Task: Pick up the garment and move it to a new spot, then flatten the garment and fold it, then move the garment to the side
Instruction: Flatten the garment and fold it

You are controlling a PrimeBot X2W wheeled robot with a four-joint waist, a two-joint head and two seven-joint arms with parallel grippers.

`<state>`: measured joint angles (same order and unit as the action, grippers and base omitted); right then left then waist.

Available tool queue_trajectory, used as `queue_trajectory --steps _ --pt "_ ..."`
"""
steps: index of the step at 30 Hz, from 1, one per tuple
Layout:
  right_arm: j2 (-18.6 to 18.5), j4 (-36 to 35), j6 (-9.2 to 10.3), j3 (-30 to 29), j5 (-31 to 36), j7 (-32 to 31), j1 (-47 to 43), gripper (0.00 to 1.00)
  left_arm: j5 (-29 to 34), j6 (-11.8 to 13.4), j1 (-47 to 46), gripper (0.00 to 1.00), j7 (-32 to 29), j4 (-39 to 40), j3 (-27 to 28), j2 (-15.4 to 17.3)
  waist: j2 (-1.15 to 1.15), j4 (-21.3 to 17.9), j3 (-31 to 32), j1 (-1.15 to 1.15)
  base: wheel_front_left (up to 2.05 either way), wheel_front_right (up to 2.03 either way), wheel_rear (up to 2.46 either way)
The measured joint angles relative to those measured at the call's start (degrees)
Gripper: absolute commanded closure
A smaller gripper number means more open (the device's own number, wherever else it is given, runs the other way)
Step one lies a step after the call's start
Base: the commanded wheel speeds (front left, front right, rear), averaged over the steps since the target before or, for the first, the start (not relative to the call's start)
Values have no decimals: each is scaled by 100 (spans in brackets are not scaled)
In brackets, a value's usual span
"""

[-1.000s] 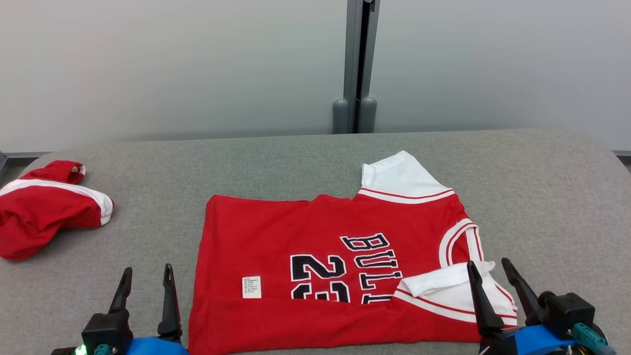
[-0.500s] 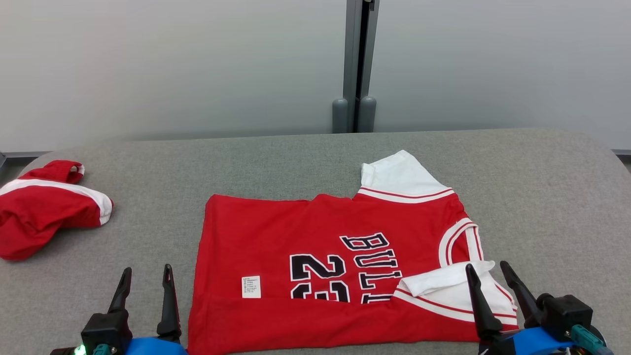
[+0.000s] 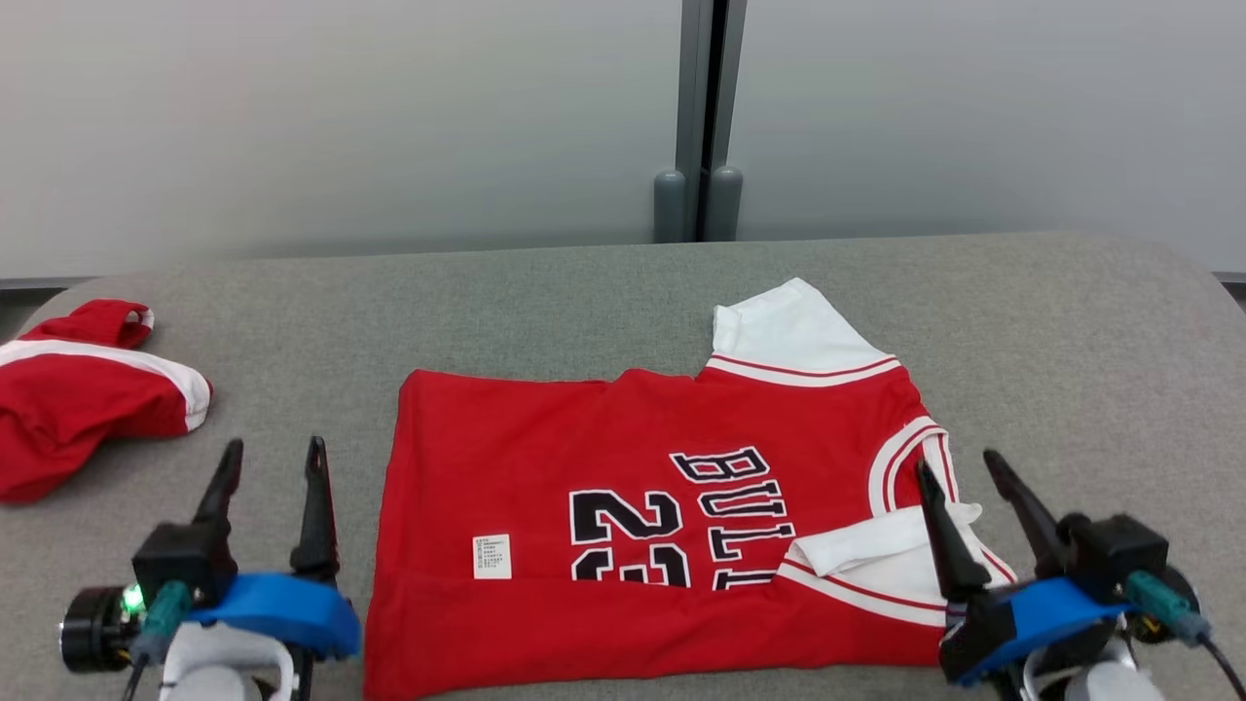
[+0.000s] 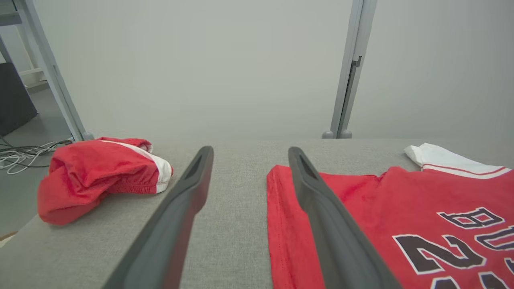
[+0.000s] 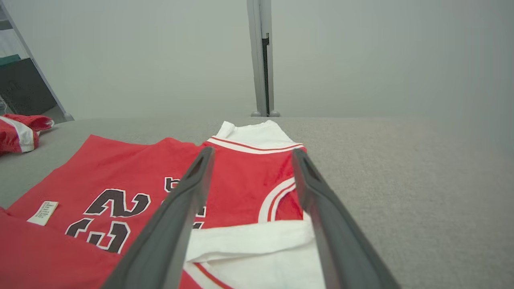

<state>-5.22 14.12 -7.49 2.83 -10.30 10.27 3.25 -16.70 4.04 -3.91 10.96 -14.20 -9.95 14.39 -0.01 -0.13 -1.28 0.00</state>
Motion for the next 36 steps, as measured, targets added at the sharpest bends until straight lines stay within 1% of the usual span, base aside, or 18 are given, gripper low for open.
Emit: queue_trajectory --steps 4,7,9,13,15,17,21,25,30,36 --pt "-272 190 0 140 -19 -80 859 0 -4 -243 -878 0 -233 -222 -21 180 0 -48 -233 0 0 0 0" --pt "-461 502 0 260 -71 -223 1656 0 -53 -434 -1645 0 -500 -470 -48 244 0 -113 -504 1 0 0 0" --pt "-571 753 0 342 -122 -293 2160 0 -208 -583 -2130 0 -751 -712 -42 241 -1 -148 -698 2 0 0 0" --pt "-730 1368 0 586 -234 -370 3095 0 -348 -776 -2940 0 -1382 -1246 -119 296 -1 -185 -1087 2 0 0 0" --pt "-792 1688 0 709 -278 -371 3450 0 -394 -887 -3278 0 -1733 -1538 -234 303 -1 -182 -1254 3 0 0 0" --pt "-815 1970 0 833 -323 -330 3733 0 -428 -957 -3521 0 -1938 -1741 -336 298 -1 -176 -1395 2 0 0 0" --pt "-832 2521 0 1121 -437 -214 4129 0 -509 -1053 -3813 0 -2330 -2146 -581 285 -1 -173 -1619 2 0 0 0" --pt "-848 2977 0 1334 -566 -54 4397 0 -628 -1099 -3967 0 -2524 -2480 -749 227 0 -190 -1787 1 0 0 0" --pt "-842 3373 0 1579 -713 141 4627 0 -754 -1114 -4000 0 -2546 -2811 -940 157 0 -232 -1976 1 0 0 0" --pt "-890 3685 0 1795 -881 299 4846 0 -764 -1116 -4063 0 -2542 -3222 -1111 166 0 -254 -2106 1 0 0 0"
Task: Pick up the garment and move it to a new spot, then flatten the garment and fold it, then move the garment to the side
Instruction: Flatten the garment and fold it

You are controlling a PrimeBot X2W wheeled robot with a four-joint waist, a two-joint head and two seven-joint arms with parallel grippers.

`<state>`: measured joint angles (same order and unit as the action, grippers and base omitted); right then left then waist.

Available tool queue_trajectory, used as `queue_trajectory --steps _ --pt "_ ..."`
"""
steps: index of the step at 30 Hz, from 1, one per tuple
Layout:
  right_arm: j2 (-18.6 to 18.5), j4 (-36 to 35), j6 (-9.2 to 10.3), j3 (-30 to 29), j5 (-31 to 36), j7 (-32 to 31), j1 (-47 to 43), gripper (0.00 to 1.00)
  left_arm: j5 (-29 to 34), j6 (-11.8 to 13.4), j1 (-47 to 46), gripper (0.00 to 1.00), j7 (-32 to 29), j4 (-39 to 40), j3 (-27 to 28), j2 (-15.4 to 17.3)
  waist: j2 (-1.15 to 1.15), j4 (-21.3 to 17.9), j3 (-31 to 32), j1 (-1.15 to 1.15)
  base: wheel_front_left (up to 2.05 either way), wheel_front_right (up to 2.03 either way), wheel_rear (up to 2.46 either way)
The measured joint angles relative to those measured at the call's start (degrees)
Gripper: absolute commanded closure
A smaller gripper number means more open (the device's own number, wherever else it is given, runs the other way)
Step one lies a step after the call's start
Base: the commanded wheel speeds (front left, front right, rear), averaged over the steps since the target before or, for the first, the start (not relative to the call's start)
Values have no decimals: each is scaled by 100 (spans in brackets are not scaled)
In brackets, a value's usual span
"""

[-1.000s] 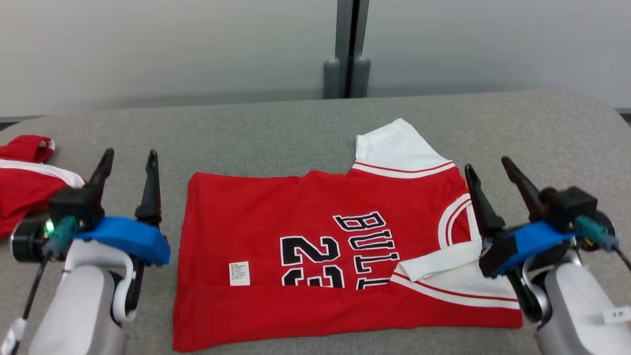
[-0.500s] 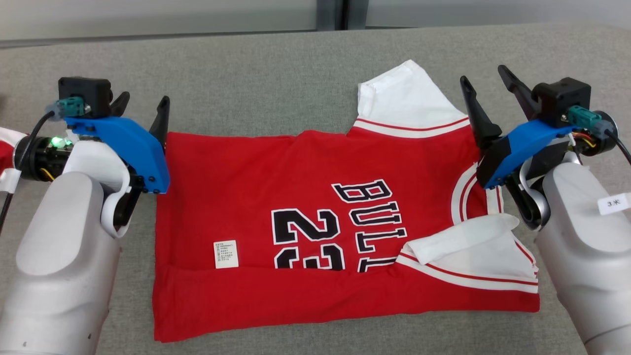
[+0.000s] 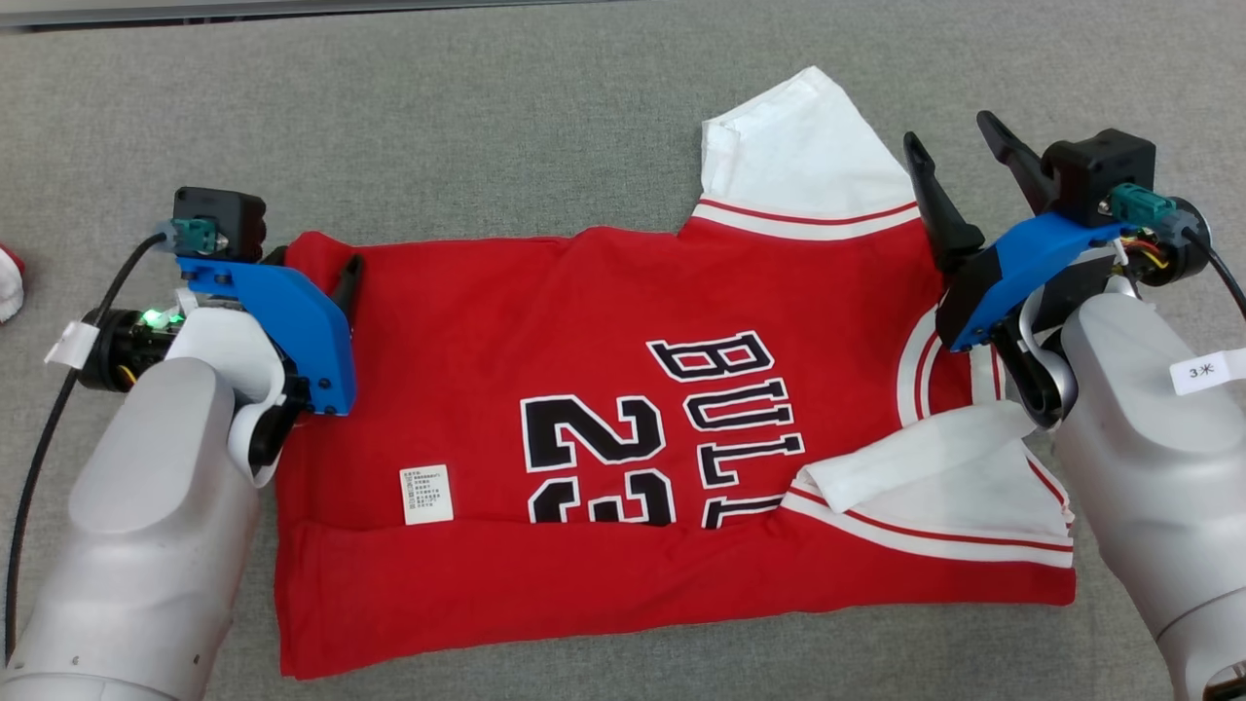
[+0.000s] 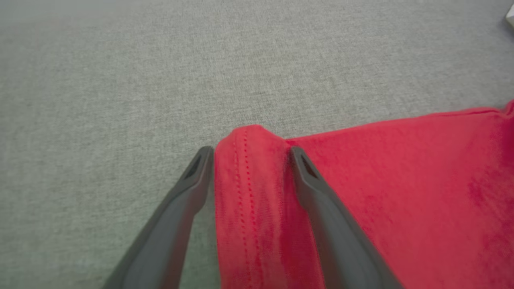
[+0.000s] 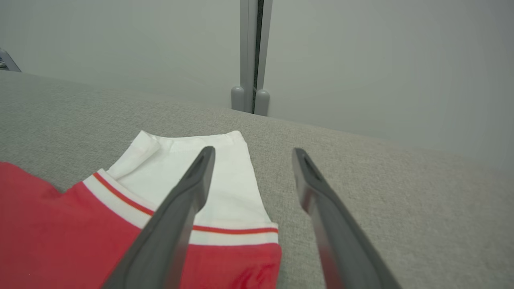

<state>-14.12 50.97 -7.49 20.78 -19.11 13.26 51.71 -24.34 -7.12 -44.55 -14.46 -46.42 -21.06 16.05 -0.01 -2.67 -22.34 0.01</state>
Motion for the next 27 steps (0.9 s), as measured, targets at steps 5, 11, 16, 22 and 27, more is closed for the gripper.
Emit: queue_trajectory --steps 5,11,16,22,27 --pt "-22 194 0 168 -81 68 145 0 -119 -27 -140 0 167 -279 -16 -24 1 0 -51 -1 0 0 0" --pt "-40 416 0 398 -148 102 267 0 -219 -29 -284 100 390 -521 -115 -188 1 57 -88 -1 0 0 0" --pt "-123 604 0 543 -226 90 543 0 -40 -32 -409 100 779 -544 -348 -248 1 215 -141 -1 0 0 0" --pt "-257 951 0 679 -323 -321 1134 0 48 -21 -492 100 1149 -242 -483 -398 1 510 -259 -1 0 0 0" --pt "-305 1315 0 790 -427 -845 1678 0 83 22 -491 100 1234 8 -584 -521 1 758 -444 0 0 0 0"
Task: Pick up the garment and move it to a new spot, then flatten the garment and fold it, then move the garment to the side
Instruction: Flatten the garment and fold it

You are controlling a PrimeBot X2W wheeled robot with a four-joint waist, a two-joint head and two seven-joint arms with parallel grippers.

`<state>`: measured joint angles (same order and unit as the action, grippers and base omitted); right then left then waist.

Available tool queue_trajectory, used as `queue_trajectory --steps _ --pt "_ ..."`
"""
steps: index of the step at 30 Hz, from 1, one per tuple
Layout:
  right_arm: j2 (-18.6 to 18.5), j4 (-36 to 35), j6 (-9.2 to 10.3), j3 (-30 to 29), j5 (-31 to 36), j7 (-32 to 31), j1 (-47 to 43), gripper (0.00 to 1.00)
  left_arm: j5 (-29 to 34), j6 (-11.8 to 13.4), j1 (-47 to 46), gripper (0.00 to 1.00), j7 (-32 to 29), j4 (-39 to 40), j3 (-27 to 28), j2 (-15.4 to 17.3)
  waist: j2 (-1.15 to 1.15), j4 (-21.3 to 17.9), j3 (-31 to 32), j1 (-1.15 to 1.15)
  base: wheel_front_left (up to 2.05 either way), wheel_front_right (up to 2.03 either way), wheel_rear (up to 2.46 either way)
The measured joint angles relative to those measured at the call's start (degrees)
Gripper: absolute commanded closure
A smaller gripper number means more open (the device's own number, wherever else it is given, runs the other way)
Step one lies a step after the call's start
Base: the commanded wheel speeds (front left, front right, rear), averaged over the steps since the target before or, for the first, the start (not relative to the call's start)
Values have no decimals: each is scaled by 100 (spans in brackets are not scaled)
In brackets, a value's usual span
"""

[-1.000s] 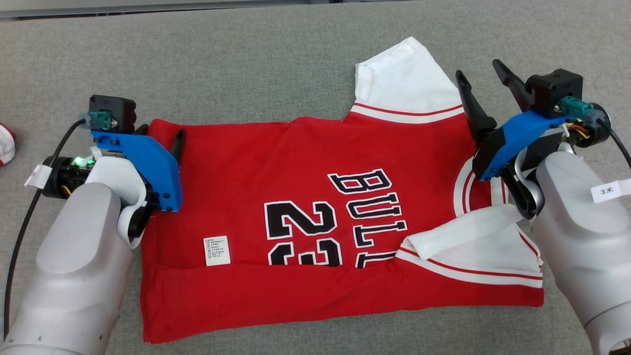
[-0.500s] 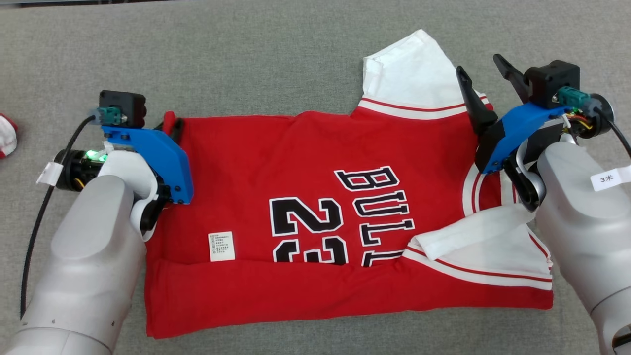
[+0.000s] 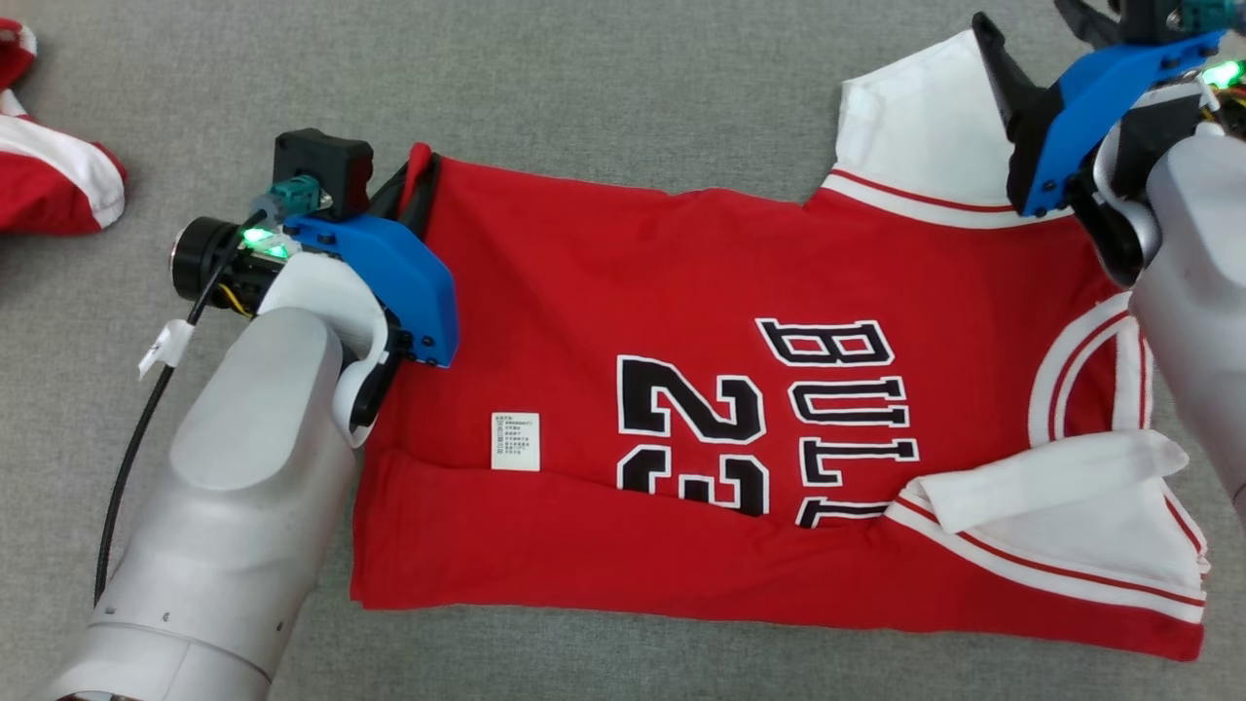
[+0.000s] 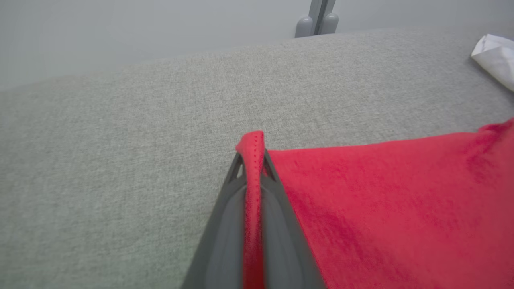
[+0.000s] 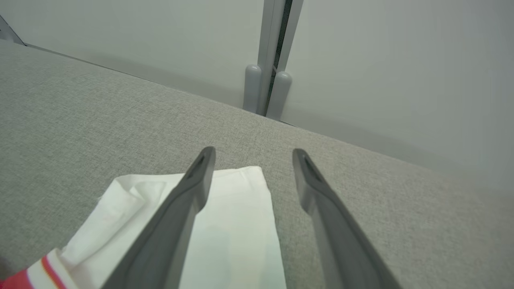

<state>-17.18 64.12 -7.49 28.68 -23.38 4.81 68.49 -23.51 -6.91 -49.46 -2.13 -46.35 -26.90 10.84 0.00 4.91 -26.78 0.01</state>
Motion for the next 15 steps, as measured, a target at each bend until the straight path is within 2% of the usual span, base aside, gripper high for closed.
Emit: queue_trajectory --steps 7,15 --pt "-252 479 0 131 -112 -664 593 0 0 66 0 100 75 343 -133 -208 0 307 -334 0 0 0 0" --pt "-288 648 0 209 -417 -1089 747 0 -2 129 -20 100 132 563 -170 -266 0 471 -625 0 0 0 0"
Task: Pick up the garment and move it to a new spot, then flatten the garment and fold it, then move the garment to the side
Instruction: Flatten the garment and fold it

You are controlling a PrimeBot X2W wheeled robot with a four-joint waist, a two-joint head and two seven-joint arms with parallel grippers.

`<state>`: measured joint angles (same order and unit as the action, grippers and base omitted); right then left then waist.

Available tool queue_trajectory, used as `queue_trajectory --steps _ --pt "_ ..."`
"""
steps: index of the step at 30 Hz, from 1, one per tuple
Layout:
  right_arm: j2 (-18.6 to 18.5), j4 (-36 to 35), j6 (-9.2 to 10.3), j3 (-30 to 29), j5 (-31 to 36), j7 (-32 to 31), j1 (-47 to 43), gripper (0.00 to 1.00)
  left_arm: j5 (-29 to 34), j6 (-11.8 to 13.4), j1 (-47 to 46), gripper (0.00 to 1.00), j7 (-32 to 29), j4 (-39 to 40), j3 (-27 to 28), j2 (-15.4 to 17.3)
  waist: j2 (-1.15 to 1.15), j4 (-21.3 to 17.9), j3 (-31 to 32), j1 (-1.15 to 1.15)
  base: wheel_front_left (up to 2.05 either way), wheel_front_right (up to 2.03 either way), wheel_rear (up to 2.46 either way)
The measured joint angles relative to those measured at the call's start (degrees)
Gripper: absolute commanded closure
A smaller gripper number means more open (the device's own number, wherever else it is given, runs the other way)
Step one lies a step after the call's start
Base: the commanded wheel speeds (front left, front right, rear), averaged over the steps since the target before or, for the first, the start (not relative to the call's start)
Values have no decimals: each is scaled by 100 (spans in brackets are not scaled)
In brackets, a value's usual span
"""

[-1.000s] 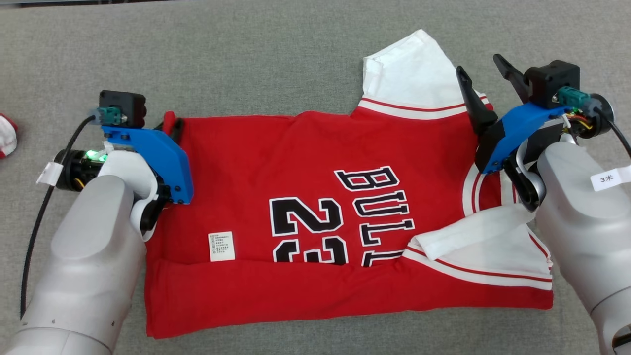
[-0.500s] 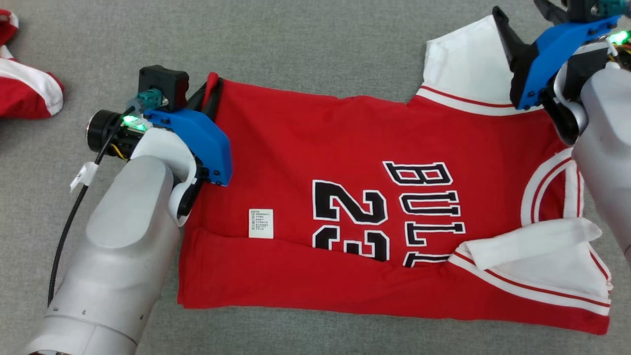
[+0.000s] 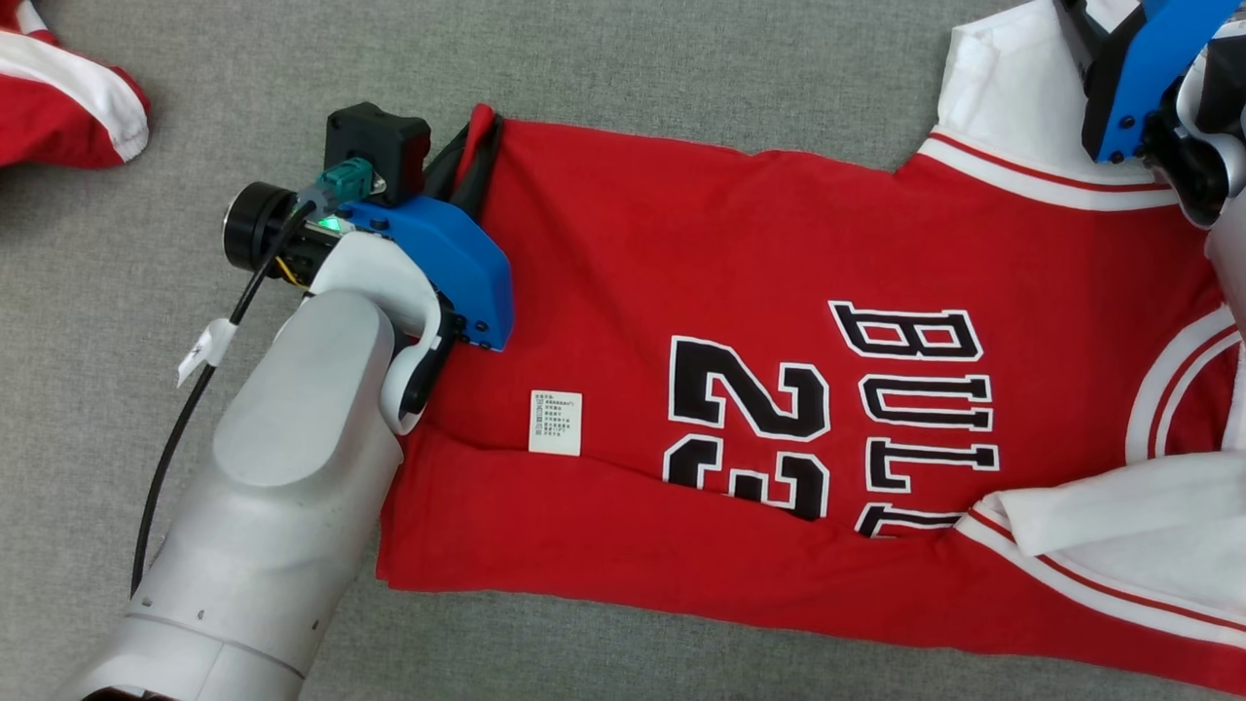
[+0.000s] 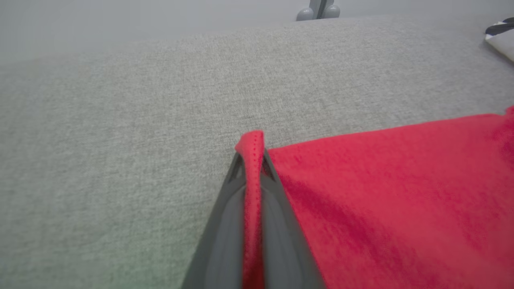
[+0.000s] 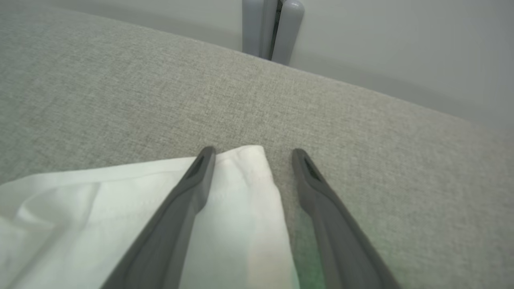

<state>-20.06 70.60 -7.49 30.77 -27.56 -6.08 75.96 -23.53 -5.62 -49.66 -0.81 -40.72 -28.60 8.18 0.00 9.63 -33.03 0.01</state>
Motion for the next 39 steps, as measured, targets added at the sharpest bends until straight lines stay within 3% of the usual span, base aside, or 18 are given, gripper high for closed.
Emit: queue_trajectory --steps 1,2,3,11,17,22,30,39 --pt "-4 5 0 41 -1 -53 16 15 -4 1 -5 100 5 2 -1 -2 0 1 -1 0 0 0 0" --pt "-4 7 0 51 -31 -71 19 78 -20 1 -5 100 19 2 -1 -8 0 -1 1 0 0 0 0" --pt "9 12 0 38 -98 -101 18 100 -21 3 -5 100 23 1 0 -8 0 -10 7 -1 0 0 0" --pt "42 -92 0 115 -308 366 -87 100 -122 55 48 100 178 -136 43 59 0 -152 243 0 0 0 0" --pt "37 -546 0 234 -750 996 -782 100 -253 81 371 100 355 -292 120 96 0 -283 676 -1 0 0 0" --pt "-71 -1258 0 412 -1132 1591 -1432 100 -339 129 650 100 454 -356 186 243 1 -513 1037 -2 0 0 0" --pt "-401 -2602 0 522 -1709 1994 -2771 100 -413 236 1101 100 621 -181 226 427 1 -857 1510 -2 0 0 0" --pt "-605 -3941 0 -137 -1628 2097 -4335 100 -475 365 1496 100 758 89 304 616 1 -1099 1799 -1 0 0 0"
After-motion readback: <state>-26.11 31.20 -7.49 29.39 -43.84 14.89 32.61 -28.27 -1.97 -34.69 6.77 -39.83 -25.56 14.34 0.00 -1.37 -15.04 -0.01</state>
